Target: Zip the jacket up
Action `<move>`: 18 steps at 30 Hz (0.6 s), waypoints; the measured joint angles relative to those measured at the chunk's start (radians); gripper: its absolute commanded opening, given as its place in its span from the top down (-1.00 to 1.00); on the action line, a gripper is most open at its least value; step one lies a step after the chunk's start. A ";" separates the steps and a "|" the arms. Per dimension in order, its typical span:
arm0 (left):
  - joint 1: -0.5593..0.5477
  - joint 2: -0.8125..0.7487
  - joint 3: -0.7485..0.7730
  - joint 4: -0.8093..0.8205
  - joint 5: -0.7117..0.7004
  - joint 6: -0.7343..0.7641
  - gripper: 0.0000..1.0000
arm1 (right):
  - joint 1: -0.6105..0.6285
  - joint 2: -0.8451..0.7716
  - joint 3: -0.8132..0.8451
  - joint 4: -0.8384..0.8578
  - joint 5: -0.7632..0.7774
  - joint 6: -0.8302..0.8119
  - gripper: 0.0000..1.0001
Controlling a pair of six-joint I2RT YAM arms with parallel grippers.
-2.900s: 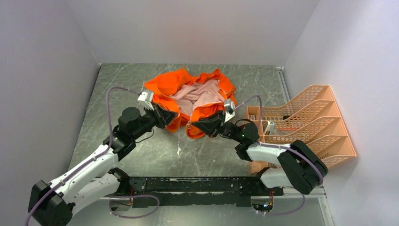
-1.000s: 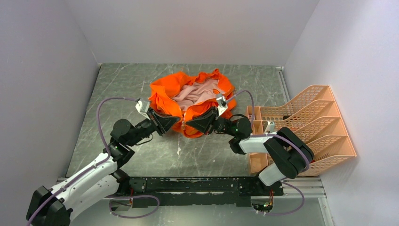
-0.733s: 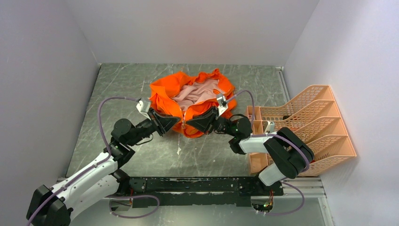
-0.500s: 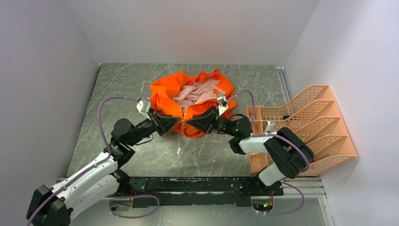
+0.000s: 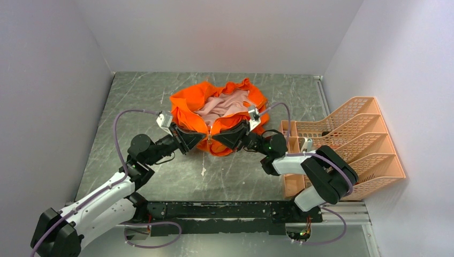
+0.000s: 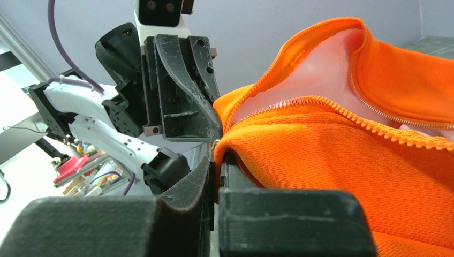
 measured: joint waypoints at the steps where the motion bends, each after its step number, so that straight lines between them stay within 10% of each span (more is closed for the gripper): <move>1: 0.000 0.000 0.000 0.000 0.003 0.000 0.84 | 0.000 -0.003 0.000 0.000 0.004 -0.002 1.00; 18: -0.014 0.035 0.013 0.018 0.042 0.021 0.84 | 0.001 -0.053 -0.002 -0.003 0.043 -0.056 1.00</move>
